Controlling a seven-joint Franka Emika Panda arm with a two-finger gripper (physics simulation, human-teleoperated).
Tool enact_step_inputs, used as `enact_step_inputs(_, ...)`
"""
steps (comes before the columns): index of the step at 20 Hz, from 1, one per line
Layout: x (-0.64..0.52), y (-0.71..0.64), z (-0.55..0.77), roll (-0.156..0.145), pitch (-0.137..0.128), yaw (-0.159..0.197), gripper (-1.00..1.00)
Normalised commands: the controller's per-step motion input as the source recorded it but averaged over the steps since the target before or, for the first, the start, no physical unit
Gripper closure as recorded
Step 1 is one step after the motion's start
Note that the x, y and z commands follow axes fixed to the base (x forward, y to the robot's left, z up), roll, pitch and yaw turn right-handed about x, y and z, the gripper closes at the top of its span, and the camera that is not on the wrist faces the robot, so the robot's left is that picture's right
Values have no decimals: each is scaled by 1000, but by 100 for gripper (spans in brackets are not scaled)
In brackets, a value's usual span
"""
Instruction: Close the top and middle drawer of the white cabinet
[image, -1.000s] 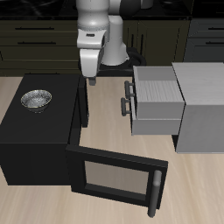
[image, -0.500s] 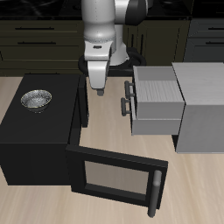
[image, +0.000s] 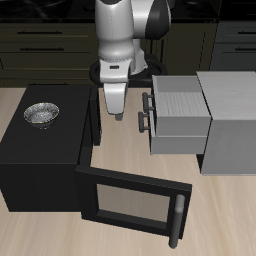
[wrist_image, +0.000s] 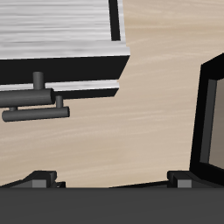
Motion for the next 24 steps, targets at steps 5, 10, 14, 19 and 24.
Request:
enact_step_inputs(5, 51, 189, -179, 30, 10, 9, -100)
enact_step_inputs(10, -3, 184, -29, 29, -8, 5, -100)
enact_step_inputs(14, -36, 238, -71, 29, -5, 17, -100)
enact_step_inputs(19, -100, 220, -87, 36, -8, 20, -100)
enact_step_inputs(24, -142, 221, -337, 51, 60, -6, -100)
